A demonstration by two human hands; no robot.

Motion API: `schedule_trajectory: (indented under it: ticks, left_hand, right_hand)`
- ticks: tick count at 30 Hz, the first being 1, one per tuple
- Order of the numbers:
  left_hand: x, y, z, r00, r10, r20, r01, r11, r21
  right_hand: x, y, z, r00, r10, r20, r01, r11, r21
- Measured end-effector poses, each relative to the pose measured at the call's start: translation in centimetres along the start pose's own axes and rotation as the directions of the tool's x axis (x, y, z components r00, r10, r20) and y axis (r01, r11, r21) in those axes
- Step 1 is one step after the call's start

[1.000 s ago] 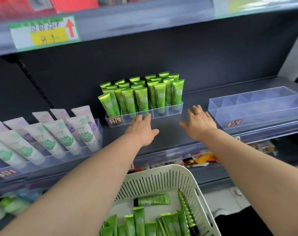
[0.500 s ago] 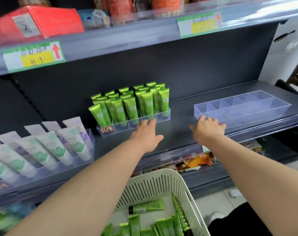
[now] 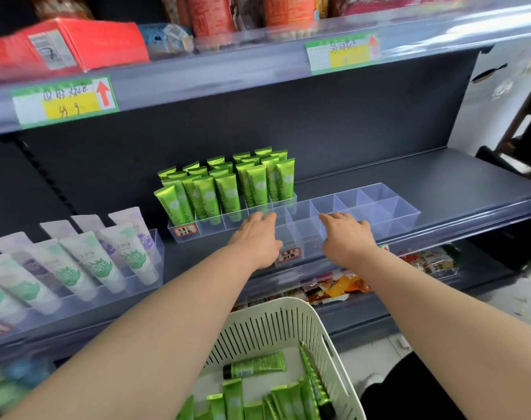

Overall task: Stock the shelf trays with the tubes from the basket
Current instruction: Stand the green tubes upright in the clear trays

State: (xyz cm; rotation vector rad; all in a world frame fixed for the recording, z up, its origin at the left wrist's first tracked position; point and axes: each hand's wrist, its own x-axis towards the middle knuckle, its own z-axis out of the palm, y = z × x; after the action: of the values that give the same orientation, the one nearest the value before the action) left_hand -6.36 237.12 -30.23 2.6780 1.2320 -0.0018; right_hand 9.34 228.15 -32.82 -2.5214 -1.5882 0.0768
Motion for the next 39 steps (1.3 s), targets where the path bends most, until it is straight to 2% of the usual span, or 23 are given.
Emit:
schedule_trajectory:
  ticks: [3, 6, 9, 13, 16, 22, 28, 34, 39]
  left_hand:
    - [0.0, 1.6, 0.3, 0.992, 0.096, 0.087, -0.101, 0.994, 0.051]
    - [0.0, 2.3, 1.0, 0.973, 0.145, 0.177, -0.166, 0.98, 0.11]
    - [-0.4, 1.7, 1.4, 0.968, 0.14, 0.206, -0.171, 0.975, 0.142]
    - [-1.6, 0.1, 1.2, 0.977, 0.104, 0.188, -0.133, 0.98, 0.147]
    - [-2.7, -1.4, 0.9, 0.981, 0.072, 0.181, -0.104, 0.979, 0.173]
    - [-5.2, -5.1, 0.1, 0.988, -0.044, 0.151, -0.002, 0.956, 0.294]
    - [-7.7, -9.6, -0.4, 0.97, -0.187, 0.157, 0.133, 0.943, 0.305]
    - [-9.1, -12.5, -0.6, 0.971, -0.21, 0.114, 0.163, 0.931, 0.328]
    - [-9.5, -12.1, -0.5, 0.98, -0.195, 0.038, 0.181, 0.956, 0.233]
  right_hand:
    - [-0.3, 1.7, 0.4, 0.996, 0.079, 0.047, -0.076, 0.995, -0.064]
    - [-0.6, 2.2, 0.8, 0.992, 0.085, 0.096, -0.081, 0.996, -0.046]
    - [-0.9, 1.9, 0.9, 0.994, 0.07, 0.083, -0.066, 0.996, -0.057]
    - [-1.3, 0.6, 1.0, 0.991, 0.124, 0.043, -0.118, 0.986, -0.118]
    - [-1.5, -0.8, 1.2, 0.988, 0.14, 0.066, -0.132, 0.985, -0.113]
    - [-2.3, -4.8, 1.2, 0.999, -0.007, 0.05, 0.012, 0.997, -0.081]
    - [-2.9, -9.0, 1.9, 0.985, -0.172, 0.022, 0.173, 0.984, -0.044]
    - [-3.2, -11.6, 2.6, 0.969, -0.247, 0.018, 0.247, 0.969, -0.006]
    - [-3.6, -12.0, 2.9, 0.97, -0.242, 0.016, 0.242, 0.97, -0.023]
